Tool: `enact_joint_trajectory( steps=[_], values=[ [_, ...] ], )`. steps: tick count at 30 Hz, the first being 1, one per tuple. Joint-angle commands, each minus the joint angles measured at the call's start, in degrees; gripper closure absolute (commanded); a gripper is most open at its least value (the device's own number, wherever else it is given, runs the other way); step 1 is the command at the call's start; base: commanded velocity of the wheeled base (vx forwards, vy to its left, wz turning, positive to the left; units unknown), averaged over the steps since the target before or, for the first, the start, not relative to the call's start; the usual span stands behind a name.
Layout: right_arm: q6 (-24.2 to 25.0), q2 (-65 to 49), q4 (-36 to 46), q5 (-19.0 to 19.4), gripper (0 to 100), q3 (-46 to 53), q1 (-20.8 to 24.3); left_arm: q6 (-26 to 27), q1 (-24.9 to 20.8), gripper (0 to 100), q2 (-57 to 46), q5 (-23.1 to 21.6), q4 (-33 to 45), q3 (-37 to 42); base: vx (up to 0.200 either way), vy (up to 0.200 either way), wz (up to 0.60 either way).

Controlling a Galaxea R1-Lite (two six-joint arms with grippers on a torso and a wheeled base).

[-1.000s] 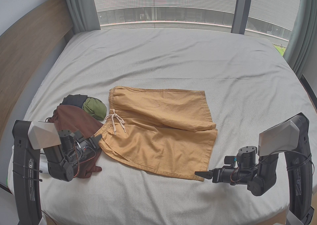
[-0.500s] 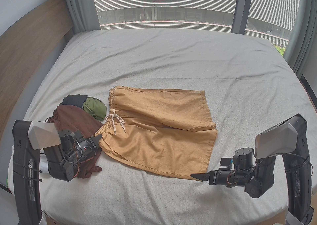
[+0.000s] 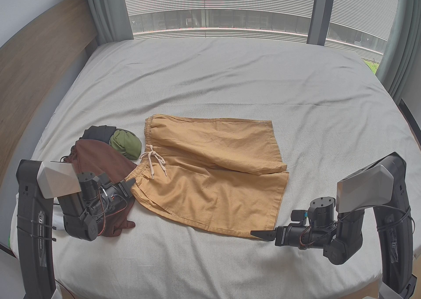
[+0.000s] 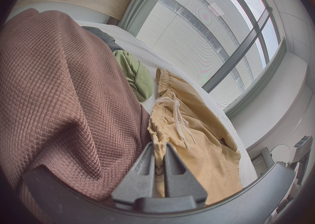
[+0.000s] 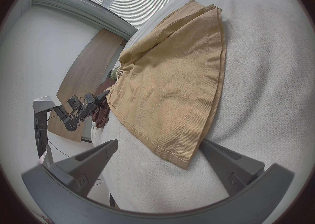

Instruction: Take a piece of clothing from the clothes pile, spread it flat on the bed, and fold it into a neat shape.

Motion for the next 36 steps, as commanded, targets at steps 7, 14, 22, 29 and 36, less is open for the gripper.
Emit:
enact_joint_trajectory(
  steps=[7, 14, 22, 29, 36],
  values=[
    [0.08, -0.5, 0.41, 0.16, 0, 1.93, 0.02, 0.0, 0.09, 100, 0.16, 0.01, -0.01, -0.17, 0.0, 0.0, 0.0],
    [2.8, -0.58, -0.3, 0.16, 0, 1.93, 1.43, 0.09, 0.09, 100, 0.16, 0.01, -0.01, 0.01, 0.0, 0.0, 0.0],
    [4.21, -0.58, -2.58, 0.16, 0, 2.02, 1.52, 0.09, 0.09, 100, 0.34, 0.01, -0.1, -0.08, 0.0, 0.0, 0.0],
    [4.21, -1.2, -2.76, 0.16, 0, 2.19, 0.9, 0.09, 0.09, 100, 0.42, 0.01, -0.01, -0.08, 0.0, 0.0, 0.0],
    [4.21, -0.58, -2.85, 0.07, 0, 1.67, 0.99, 0.09, 0.09, 100, 0.42, 0.01, -0.1, -0.08, 0.0, 0.0, 0.0]
  ],
)
